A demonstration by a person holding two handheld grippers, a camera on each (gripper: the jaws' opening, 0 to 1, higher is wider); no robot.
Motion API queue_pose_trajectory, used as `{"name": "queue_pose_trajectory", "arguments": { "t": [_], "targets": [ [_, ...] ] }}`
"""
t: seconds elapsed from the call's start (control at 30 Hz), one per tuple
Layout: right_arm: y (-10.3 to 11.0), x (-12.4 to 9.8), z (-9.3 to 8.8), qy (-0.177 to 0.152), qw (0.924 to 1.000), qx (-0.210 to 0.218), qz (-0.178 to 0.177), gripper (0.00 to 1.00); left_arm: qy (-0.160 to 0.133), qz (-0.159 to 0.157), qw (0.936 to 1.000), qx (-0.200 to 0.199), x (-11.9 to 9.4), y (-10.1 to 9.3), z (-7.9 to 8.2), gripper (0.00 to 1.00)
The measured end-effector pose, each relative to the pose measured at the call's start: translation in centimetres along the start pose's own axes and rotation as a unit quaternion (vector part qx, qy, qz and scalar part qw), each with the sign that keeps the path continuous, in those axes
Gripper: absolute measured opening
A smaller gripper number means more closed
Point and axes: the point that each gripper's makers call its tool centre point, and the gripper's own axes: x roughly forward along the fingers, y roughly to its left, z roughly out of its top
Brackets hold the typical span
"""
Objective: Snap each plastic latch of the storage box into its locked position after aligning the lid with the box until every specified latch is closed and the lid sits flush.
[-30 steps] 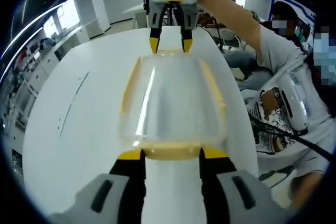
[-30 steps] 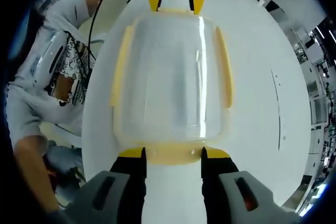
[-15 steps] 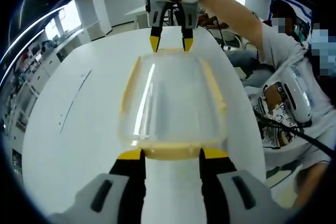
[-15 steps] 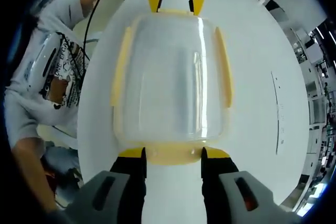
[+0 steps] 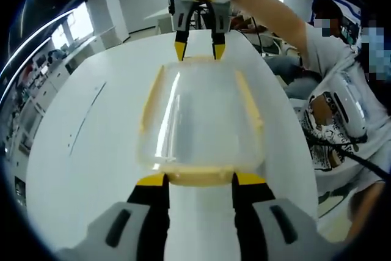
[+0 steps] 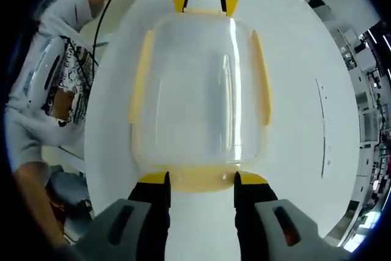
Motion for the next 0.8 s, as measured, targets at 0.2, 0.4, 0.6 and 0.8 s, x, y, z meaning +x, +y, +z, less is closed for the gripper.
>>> {"name": "queue_pose_trajectory", "arguments": {
  "t": [0.2, 0.4, 0.6, 0.8],
  "targets": [
    [0.4, 0.1, 0.3, -0.011, 0.9999, -0.001, 0.001, 0.40, -0.004, -0.006, 1.0000, -0.003, 0.1, 0.1, -0.6, 0.40],
    [0.5, 0.2, 0.5, -0.011, 0.9999, 0.001, 0.003, 0.40, -0.008, -0.010, 0.9999, -0.004, 0.1, -0.3, -0.7, 0.40],
    [1.3, 0.5, 0.7, -0.017, 0.9998, 0.007, 0.010, 0.40, -0.002, -0.012, 0.9999, 0.001, 0.1, -0.4, -0.8, 0.40],
    [1.6, 0.6, 0.8, -0.026, 0.9996, 0.010, 0.008, 0.40, 0.004, -0.013, 0.9999, 0.004, 0.0, -0.4, -0.9, 0.40]
  ]
}}
